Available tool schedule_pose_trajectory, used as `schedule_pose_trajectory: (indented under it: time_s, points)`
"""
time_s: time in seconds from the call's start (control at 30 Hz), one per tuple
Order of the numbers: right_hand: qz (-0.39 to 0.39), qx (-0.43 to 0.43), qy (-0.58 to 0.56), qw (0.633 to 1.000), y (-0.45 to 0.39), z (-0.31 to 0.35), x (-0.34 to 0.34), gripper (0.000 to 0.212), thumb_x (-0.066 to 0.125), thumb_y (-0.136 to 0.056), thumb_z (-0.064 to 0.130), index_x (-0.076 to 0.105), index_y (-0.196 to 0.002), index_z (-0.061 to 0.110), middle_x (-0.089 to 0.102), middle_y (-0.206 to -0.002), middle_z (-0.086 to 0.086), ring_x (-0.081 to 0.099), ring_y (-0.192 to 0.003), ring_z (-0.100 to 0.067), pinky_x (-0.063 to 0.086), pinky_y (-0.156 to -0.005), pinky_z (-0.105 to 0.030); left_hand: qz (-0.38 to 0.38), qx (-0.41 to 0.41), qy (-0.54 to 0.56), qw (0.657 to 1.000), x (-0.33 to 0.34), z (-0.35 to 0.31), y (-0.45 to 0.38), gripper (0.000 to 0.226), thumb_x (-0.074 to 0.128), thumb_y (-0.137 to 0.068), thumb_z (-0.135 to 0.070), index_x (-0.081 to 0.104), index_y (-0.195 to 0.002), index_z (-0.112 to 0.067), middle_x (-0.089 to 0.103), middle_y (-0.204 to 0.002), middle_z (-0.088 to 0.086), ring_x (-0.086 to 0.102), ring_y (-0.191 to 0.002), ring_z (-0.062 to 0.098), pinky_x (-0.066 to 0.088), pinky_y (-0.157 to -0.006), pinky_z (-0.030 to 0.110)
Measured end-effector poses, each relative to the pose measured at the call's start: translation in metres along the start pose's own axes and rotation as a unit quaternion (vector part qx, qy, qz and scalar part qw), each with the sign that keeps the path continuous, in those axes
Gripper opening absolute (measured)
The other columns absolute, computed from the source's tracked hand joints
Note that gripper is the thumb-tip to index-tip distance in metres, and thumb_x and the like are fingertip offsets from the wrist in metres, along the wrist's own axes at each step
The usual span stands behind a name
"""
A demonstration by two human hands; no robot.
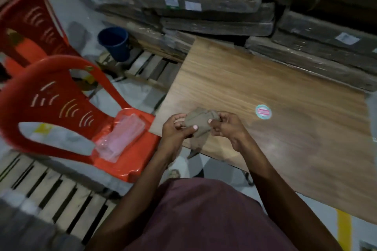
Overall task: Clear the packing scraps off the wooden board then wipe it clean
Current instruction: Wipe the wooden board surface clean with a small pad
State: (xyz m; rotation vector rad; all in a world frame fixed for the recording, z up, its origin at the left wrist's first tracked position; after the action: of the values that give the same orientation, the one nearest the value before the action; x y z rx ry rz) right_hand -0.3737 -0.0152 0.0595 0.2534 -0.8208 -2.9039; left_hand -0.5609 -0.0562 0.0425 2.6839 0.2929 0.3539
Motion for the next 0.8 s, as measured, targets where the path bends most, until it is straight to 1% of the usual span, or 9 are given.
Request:
schedule_pose_trajectory:
  time_s: [0.07,0.13,0.2,0.33,0.5,0.6,0.67,0.73,0.8]
  points:
    - [0.015,-0.005,0.036,0.999,-0.011,0.009,0.026,0.002,0.071,-0.093,0.009,0.072,-0.095,0.009,0.073,-0.087,-0.001,0.068,-0.079,-0.017,0.055,-0.073,-0.035,-0.039,0.009,0.01,0.999,-0.033,-0.011,-0.01,0.044,0.083,-0.075,0.004,0.062,-0.113,-0.001,0.072,-0.102,0.024,0.072,-0.095,0.034,0.062,-0.075,0.036]
    - [0.022,-0.017,0.073,0.997,-0.02,0.019,0.046,0.015,0.073,-0.092,0.013,0.071,-0.101,0.001,0.071,-0.088,-0.004,0.066,-0.077,-0.015,0.053,-0.065,-0.029,-0.064,0.014,0.017,0.998,-0.059,-0.015,-0.018,0.034,0.084,-0.074,0.002,0.066,-0.103,0.0,0.073,-0.095,0.025,0.072,-0.089,0.036,0.062,-0.078,0.041]
    - [0.024,-0.026,0.102,0.994,-0.031,0.027,0.063,0.019,0.075,-0.091,0.013,0.07,-0.1,-0.002,0.07,-0.088,-0.008,0.064,-0.073,-0.015,0.052,-0.054,-0.022,-0.087,0.012,0.025,0.996,-0.076,-0.013,-0.024,0.026,0.083,-0.077,0.001,0.067,-0.098,0.004,0.075,-0.089,0.022,0.074,-0.084,0.035,0.062,-0.079,0.044]
    - [0.06,-0.042,0.142,0.987,-0.052,0.033,0.083,0.016,0.075,-0.09,0.008,0.067,-0.104,0.01,0.069,-0.094,-0.009,0.063,-0.073,-0.018,0.051,-0.05,-0.023,-0.131,0.017,0.029,0.991,-0.086,-0.009,-0.032,0.024,0.079,-0.083,-0.003,0.068,-0.099,0.011,0.075,-0.092,0.025,0.073,-0.089,0.043,0.061,-0.081,0.051]
    - [0.075,-0.071,0.147,0.984,-0.075,0.043,0.106,0.022,0.074,-0.09,0.004,0.068,-0.11,0.01,0.07,-0.098,-0.012,0.065,-0.071,-0.015,0.051,-0.049,-0.023,-0.209,0.036,0.038,0.977,-0.101,-0.016,-0.042,0.011,0.078,-0.084,-0.005,0.071,-0.088,0.002,0.075,-0.084,0.022,0.071,-0.077,0.033,0.06,-0.073,0.045]
    - [0.105,-0.087,0.167,0.977,-0.095,0.049,0.137,0.026,0.073,-0.089,0.001,0.068,-0.113,0.01,0.069,-0.105,-0.015,0.067,-0.079,-0.021,0.056,-0.055,-0.028,-0.273,0.051,0.055,0.959,-0.128,-0.019,-0.045,0.014,0.08,-0.081,-0.003,0.07,-0.075,-0.009,0.074,-0.074,0.008,0.071,-0.073,0.024,0.06,-0.074,0.041]
    - [0.123,-0.084,0.179,0.973,-0.11,0.045,0.165,0.029,0.073,-0.088,-0.001,0.069,-0.115,0.009,0.069,-0.107,-0.015,0.068,-0.084,-0.025,0.06,-0.063,-0.035,-0.31,0.048,0.065,0.947,-0.152,-0.015,-0.044,0.017,0.082,-0.079,-0.003,0.071,-0.073,-0.013,0.075,-0.075,0.006,0.071,-0.075,0.025,0.06,-0.076,0.044]
    - [0.145,-0.083,0.214,0.963,-0.118,0.036,0.2,0.031,0.074,-0.086,-0.001,0.07,-0.116,0.008,0.071,-0.107,-0.012,0.071,-0.09,-0.026,0.063,-0.078,-0.045,-0.34,0.047,0.065,0.937,-0.18,-0.007,-0.04,0.01,0.08,-0.081,-0.004,0.074,-0.081,-0.012,0.076,-0.085,0.012,0.073,-0.085,0.031,0.061,-0.081,0.046]
    - [0.166,-0.083,0.24,0.953,-0.127,0.031,0.237,0.034,0.075,-0.085,0.0,0.071,-0.118,0.008,0.074,-0.112,-0.011,0.073,-0.095,-0.026,0.061,-0.087,-0.048,-0.37,0.042,0.073,0.925,-0.209,0.003,-0.039,0.01,0.076,-0.085,-0.001,0.073,-0.092,-0.007,0.075,-0.09,0.011,0.072,-0.089,0.03,0.062,-0.08,0.039]
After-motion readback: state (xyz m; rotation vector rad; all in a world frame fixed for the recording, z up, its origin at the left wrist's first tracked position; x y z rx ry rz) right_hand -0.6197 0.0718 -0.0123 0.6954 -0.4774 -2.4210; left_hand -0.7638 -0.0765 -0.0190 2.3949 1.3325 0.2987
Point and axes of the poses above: each hand's wrist, its own y-axis away from the middle knuckle, its own x-axis out of the palm, z = x × y, the point moved 9 cm from there along -y, towards the middle knuckle
